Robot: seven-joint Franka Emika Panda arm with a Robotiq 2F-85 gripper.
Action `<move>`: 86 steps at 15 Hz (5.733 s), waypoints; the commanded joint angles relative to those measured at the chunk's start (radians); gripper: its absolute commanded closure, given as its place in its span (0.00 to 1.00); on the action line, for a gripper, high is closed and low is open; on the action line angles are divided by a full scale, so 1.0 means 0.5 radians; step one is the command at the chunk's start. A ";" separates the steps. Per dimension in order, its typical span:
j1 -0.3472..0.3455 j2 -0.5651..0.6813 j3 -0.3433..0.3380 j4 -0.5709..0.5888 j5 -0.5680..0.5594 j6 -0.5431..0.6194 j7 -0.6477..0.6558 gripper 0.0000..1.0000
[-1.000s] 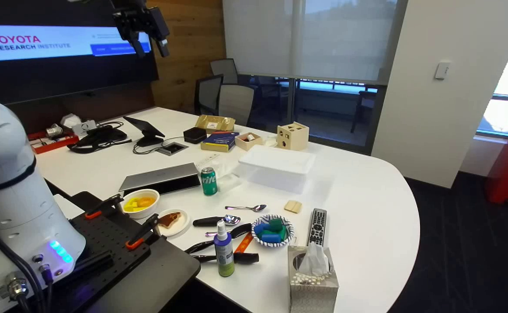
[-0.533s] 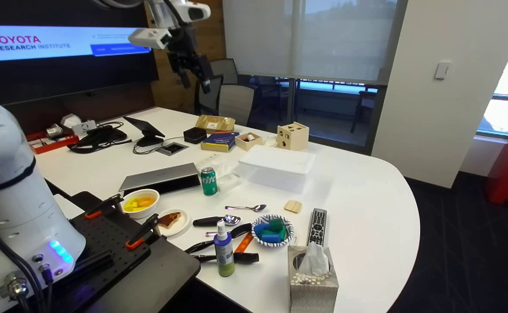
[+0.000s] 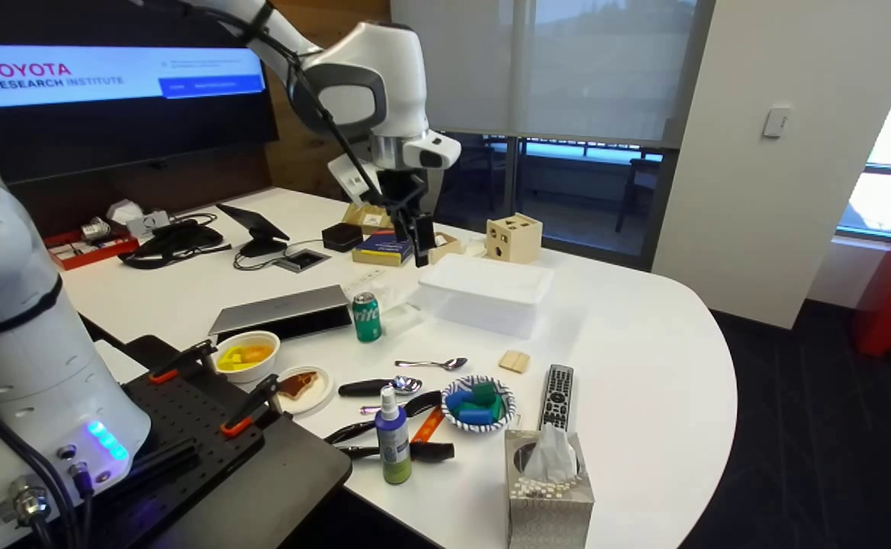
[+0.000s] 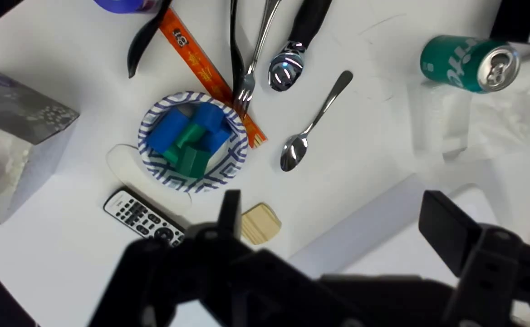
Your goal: Put one green block on the white plate.
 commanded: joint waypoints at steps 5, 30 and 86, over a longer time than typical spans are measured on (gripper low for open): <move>-0.375 1.054 0.356 0.663 0.496 0.275 -0.051 0.00; -1.037 1.855 0.756 1.231 0.473 0.300 -0.007 0.25; 0.110 1.412 0.791 0.065 0.792 0.379 0.979 0.82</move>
